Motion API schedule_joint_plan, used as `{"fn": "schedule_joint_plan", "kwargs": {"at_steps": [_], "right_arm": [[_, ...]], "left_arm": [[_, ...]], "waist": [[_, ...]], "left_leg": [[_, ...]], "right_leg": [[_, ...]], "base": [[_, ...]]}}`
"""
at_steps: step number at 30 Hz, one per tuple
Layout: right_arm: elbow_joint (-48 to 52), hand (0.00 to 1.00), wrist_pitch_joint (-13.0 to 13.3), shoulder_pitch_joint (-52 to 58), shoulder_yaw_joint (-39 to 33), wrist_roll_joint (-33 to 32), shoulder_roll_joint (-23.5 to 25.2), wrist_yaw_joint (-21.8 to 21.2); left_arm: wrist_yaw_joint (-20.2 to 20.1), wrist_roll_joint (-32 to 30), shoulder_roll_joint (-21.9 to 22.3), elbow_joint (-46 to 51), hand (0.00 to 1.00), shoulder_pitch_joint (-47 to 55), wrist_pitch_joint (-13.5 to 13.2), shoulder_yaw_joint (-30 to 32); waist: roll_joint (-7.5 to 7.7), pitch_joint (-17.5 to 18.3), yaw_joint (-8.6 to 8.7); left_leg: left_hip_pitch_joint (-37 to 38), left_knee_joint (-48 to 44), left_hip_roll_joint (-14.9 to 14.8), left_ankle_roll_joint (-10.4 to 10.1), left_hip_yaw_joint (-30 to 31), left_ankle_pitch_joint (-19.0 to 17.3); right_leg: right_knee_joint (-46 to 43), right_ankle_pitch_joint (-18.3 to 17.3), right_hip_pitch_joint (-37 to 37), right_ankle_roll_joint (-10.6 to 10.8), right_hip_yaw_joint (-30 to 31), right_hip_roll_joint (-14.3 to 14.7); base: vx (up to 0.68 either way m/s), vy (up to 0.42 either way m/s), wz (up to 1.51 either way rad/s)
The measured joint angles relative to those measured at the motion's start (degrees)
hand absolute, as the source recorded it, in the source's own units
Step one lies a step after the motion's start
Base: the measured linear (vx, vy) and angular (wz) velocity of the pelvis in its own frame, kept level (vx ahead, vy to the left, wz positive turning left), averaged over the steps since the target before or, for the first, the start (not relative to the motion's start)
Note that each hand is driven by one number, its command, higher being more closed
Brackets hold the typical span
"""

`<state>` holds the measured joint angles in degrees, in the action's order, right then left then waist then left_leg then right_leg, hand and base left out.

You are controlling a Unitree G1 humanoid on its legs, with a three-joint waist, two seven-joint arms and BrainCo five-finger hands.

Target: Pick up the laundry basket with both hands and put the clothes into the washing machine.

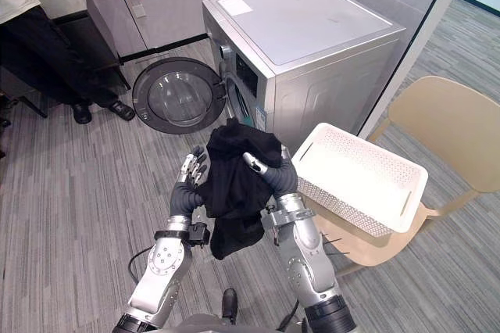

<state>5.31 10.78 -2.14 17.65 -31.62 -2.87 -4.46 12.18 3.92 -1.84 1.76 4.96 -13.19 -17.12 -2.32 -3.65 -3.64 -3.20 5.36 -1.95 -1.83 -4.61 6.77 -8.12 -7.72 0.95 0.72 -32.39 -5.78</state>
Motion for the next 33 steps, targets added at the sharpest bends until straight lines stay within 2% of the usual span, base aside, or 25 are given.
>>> {"fn": "schedule_joint_plan", "kwargs": {"at_steps": [7,8,12,18,20,21,22,23,24,25,26,28,30,31,32,33], "right_arm": [[-2.3,1.00,-0.1,0.2,5.3,-6.5,-2.0,-2.1],[-2.3,0.00,-0.3,0.2,6.0,-7.0,-2.6,-2.2],[-2.3,0.00,-0.9,0.3,7.7,-7.4,-3.9,-3.9],[-2.3,0.00,-1.2,0.2,8.4,-8.0,-4.3,-4.5],[-2.4,0.00,-1.2,0.3,8.4,-6.7,-4.2,-4.5],[-2.5,0.00,-1.3,0.4,7.9,-5.9,-4.3,-4.6],[-2.6,0.00,-1.3,0.4,7.6,-5.7,-4.3,-4.6],[-2.6,0.00,-1.2,1.0,6.4,-4.0,-4.3,-4.5],[-2.6,0.00,-1.2,2.1,4.9,-3.0,-4.0,-4.5],[-2.6,0.00,-1.2,2.5,4.2,-2.3,-3.7,-4.5],[-2.7,0.00,-1.2,3.2,3.1,-1.6,-3.1,-4.5],[-2.7,0.00,-1.2,3.7,1.5,-1.2,-1.9,-4.4],[-2.6,0.00,-1.1,3.7,-0.5,-1.0,-0.9,-4.4],[-2.6,0.00,-1.1,3.7,-2.0,-1.0,-0.6,-4.3],[-2.6,0.00,-1.1,3.8,-3.6,-1.0,-0.6,-4.2],[-2.5,0.00,-1.1,3.8,-4.6,-0.9,-0.6,-3.9]], "left_arm": [[-0.7,0.5,-2.2,0.0,1.00,-0.1,0.0,-1.2],[-0.8,1.2,-2.6,0.0,1.00,-0.1,0.0,-1.6],[-1.0,3.5,-3.0,-0.1,1.00,-0.1,-0.1,-1.4],[-2.3,5.9,-3.4,-0.1,1.00,0.7,-0.8,1.2],[-2.3,6.8,-2.7,-0.1,1.00,1.4,-0.8,2.7],[-2.5,6.9,-2.2,-0.1,1.00,2.1,-0.8,3.7],[-2.7,6.9,-1.6,0.0,1.00,2.6,-0.8,4.2],[-3.2,7.4,-0.9,0.2,1.00,3.5,-0.8,4.7],[-3.4,7.8,-0.7,0.8,1.00,4.0,-0.8,5.1],[-3.4,7.8,-0.6,1.4,1.00,4.1,-0.8,5.4],[-3.4,7.9,-0.8,2.2,1.00,4.1,-0.9,6.1],[-3.3,9.0,-0.9,2.8,1.00,4.0,-1.2,7.9],[-3.2,9.5,-1.1,2.8,1.00,4.0,-1.2,8.3],[-3.3,9.5,-1.1,2.8,1.00,4.0,-1.2,8.3],[-3.2,9.5,-1.1,2.8,1.00,3.8,-1.2,8.5],[-3.2,9.5,-1.1,2.8,1.00,3.5,-1.2,8.6]], "waist": [[0.88,0.8,0.25],[0.91,0.9,0.22],[1.08,1.1,-0.13],[2.32,1.3,-0.57],[2.44,1.2,-0.48],[2.31,0.9,-0.47],[2.01,0.6,-0.45],[1.33,0.2,-0.25],[1.54,-0.1,-0.10],[1.94,-0.5,-0.03],[1.75,-1.1,0.29],[2.29,-1.8,1.54],[2.65,-2.6,1.63],[2.54,-3.4,2.28],[3.14,-4.0,3.39],[3.75,-4.5,3.87]], "left_leg": [[-0.2,0.1,-0.2,0.0,0.0,0.0],[-0.4,0.1,-0.2,0.0,0.0,0.1],[-1.0,0.2,-0.3,0.0,0.0,0.2],[-3.0,0.1,0.0,0.0,-0.2,0.1],[-3.0,-0.8,0.1,1.0,-0.4,-1.3],[-3.3,-2.9,0.4,1.2,-0.5,-3.3],[-3.6,-3.9,0.4,1.4,-0.3,-4.3],[-3.9,-6.4,0.2,2.0,0.5,-6.0],[-3.8,-8.1,0.6,3.1,1.9,-7.2],[-3.5,-8.6,1.0,3.6,2.9,-7.5],[-2.7,-8.8,1.1,4.0,4.5,-7.8],[-3.1,-9.7,0.8,4.7,8.2,-8.3],[-3.1,-10.0,1.2,5.2,10.3,-8.7],[-2.9,-10.3,1.5,5.8,12.0,-9.3],[-2.3,-10.0,2.4,6.0,14.3,-9.5],[-1.7,-10.0,3.1,6.0,15.1,-9.9]], "right_leg": [[2.6,1.2,-0.8,-0.6,0.1,1.3],[3.3,1.7,-0.8,-0.6,0.2,1.6],[4.4,2.4,-0.5,-0.6,0.2,1.9],[4.7,3.2,1.2,-0.2,0.3,1.6],[3.5,2.9,1.4,0.3,0.3,0.7],[0.0,2.0,2.0,1.5,0.4,-0.7],[-3.2,1.5,2.7,1.8,0.7,-1.6],[-11.2,0.9,4.9,0.8,1.6,-3.2],[-19.4,1.2,7.5,0.4,4.2,-5.1],[-23.8,1.7,9.0,-0.5,6.2,-6.1],[-28.6,0.7,11.9,-2.5,9.0,-6.3],[-26.1,-2.1,15.2,-1.0,13.8,-2.8],[-19.3,-1.5,17.5,-0.4,15.9,-0.6],[-13.4,0.2,18.8,1.4,17.4,0.6],[-6.4,3.3,19.6,2.8,19.0,1.1],[-3.5,5.0,19.7,3.8,20.0,0.8]], "base": [[-0.01,-0.008,-0.02],[0.00,0.000,0.00],[-0.01,0.001,0.00],[0.00,0.005,0.00],[0.03,0.041,0.00],[0.04,0.081,0.02],[-0.01,0.115,0.15],[0.01,0.162,0.35],[0.02,0.146,0.48],[0.14,0.123,0.63],[0.15,0.049,0.70],[0.17,0.013,0.87],[0.15,-0.038,0.69],[0.21,-0.118,0.83],[0.18,-0.109,0.91],[0.18,-0.130,0.99]]}}
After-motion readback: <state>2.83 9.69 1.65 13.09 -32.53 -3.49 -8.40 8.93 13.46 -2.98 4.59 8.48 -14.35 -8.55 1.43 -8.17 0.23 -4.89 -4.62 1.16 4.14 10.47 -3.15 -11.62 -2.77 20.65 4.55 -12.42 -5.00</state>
